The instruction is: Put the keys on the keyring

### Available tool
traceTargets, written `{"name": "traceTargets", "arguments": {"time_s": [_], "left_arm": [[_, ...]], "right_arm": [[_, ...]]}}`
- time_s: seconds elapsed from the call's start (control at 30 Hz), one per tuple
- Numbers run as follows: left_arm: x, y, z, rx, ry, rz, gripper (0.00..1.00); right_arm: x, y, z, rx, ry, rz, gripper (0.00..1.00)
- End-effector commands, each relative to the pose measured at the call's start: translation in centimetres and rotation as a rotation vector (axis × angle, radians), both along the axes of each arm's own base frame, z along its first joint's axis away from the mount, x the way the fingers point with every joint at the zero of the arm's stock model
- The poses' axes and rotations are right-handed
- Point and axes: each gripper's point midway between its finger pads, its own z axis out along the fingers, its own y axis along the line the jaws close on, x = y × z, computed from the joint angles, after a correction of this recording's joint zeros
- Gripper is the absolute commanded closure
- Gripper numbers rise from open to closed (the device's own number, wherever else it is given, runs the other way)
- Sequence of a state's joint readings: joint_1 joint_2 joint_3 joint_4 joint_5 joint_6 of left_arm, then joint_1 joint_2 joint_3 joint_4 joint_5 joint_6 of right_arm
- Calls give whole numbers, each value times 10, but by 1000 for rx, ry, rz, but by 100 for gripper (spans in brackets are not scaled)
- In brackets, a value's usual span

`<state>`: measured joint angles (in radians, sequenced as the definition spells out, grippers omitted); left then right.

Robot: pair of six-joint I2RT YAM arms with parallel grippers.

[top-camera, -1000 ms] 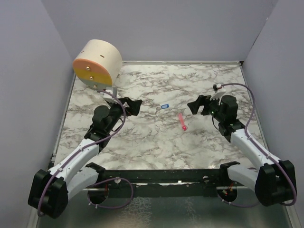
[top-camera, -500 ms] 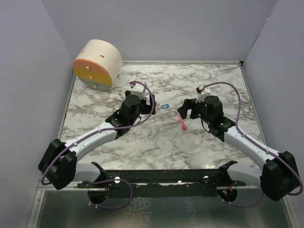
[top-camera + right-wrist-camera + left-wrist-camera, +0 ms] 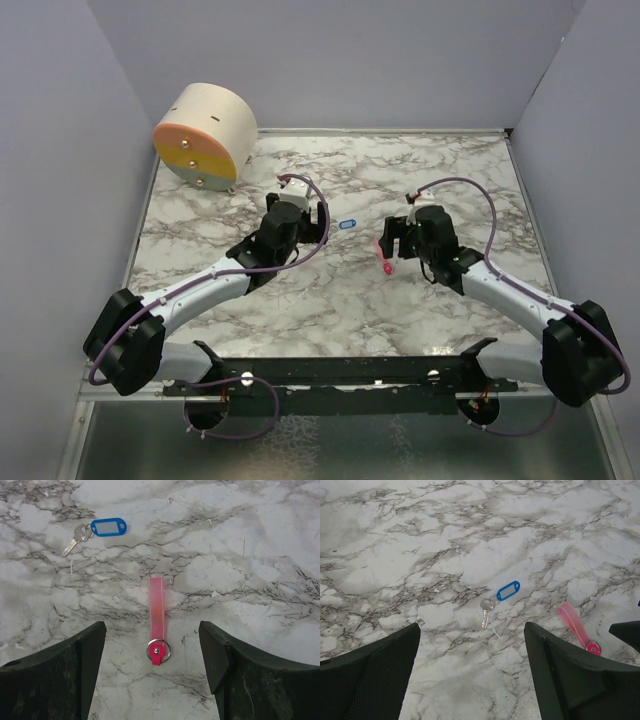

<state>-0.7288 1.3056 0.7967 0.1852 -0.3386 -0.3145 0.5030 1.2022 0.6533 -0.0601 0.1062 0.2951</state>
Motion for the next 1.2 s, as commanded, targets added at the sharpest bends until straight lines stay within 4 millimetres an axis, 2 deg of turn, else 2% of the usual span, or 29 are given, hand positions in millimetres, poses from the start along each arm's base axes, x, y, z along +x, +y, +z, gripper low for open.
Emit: {"name": "traceTargets", "arguments": {"time_s": [0.0, 0.07, 0.33, 0.73, 1.0, 1.1, 1.17], "left_arm": [[4, 2, 17, -8, -46, 26, 13], [4, 2, 15, -7, -42, 26, 13], [4, 1, 13, -1, -40, 22, 13], [7, 3, 9, 18, -41, 29, 13], [9, 1, 3, 32, -39, 25, 13], [10, 0, 2, 39, -37, 25, 13], [11, 0, 1, 43, -36, 26, 13]], "right_arm": [[1, -6, -17, -58, 61, -40, 25], [2, -3, -28, -67, 88, -30, 27], [12, 8, -40, -86, 106, -17, 32], [24, 19, -72, -140, 166, -17, 38], [35, 23, -84, -165, 182, -27, 49], [37, 25, -89, -175, 192, -26, 55], [40, 27, -88, -177, 190, -25, 64]]}}
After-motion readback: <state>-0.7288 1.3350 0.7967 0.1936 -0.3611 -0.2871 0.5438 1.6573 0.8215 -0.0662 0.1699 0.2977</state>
